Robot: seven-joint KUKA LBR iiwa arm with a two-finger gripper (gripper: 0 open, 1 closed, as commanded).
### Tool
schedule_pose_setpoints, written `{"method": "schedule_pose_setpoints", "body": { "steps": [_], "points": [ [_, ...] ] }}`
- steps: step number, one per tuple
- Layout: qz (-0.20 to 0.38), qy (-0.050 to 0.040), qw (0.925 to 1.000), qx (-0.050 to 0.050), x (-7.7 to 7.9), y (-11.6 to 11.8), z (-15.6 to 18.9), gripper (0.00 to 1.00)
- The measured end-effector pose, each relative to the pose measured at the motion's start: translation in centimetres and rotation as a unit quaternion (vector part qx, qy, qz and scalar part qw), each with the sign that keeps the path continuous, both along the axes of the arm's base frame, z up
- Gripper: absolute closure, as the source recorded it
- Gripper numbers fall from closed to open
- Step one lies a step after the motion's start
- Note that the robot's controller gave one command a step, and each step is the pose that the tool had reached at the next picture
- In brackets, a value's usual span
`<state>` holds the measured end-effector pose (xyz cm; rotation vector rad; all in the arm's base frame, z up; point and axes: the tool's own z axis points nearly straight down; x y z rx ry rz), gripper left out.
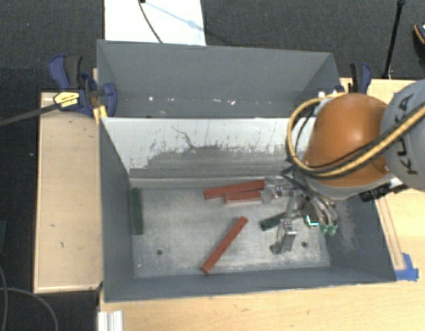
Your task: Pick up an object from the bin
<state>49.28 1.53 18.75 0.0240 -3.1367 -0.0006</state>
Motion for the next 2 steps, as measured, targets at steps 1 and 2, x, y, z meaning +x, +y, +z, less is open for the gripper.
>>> {"method": "schedule_pose_setpoints", "body": {
  "steps": [1, 2],
  "points": [
    [-0.071, -0.0014, 0.9975, 0.0, 3.6, -1.0, -12.1, 0.0],
    [-0.009, -0.0038, 0.9999, 0.002, 2.6, 9.3, -11.7, 0.0]
  ]
}}
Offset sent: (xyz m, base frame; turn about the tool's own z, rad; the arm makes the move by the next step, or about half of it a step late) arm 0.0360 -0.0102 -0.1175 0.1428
